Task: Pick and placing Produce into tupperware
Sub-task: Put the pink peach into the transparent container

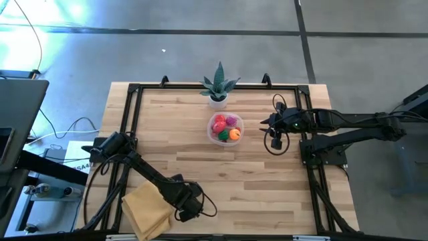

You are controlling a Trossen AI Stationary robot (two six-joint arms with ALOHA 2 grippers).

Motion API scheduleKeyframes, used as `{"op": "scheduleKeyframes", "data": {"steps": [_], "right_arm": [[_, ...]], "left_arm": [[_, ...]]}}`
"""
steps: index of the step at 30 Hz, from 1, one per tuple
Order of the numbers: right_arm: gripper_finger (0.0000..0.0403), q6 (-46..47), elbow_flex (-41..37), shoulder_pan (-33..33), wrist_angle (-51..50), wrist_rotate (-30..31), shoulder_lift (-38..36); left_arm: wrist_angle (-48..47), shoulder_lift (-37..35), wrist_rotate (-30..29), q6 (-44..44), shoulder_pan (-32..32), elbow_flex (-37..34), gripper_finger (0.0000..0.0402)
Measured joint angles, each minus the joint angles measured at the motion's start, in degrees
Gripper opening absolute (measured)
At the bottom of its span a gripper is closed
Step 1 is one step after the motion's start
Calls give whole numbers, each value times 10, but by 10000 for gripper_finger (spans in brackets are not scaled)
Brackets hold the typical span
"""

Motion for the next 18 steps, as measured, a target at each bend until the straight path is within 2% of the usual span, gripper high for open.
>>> {"op": "scheduleKeyframes", "data": {"steps": [18], "right_arm": [[113, 0, 0, 0, 0, 0, 0]], "left_arm": [[1, 4, -56, 54, -1, 39, 117]]}}
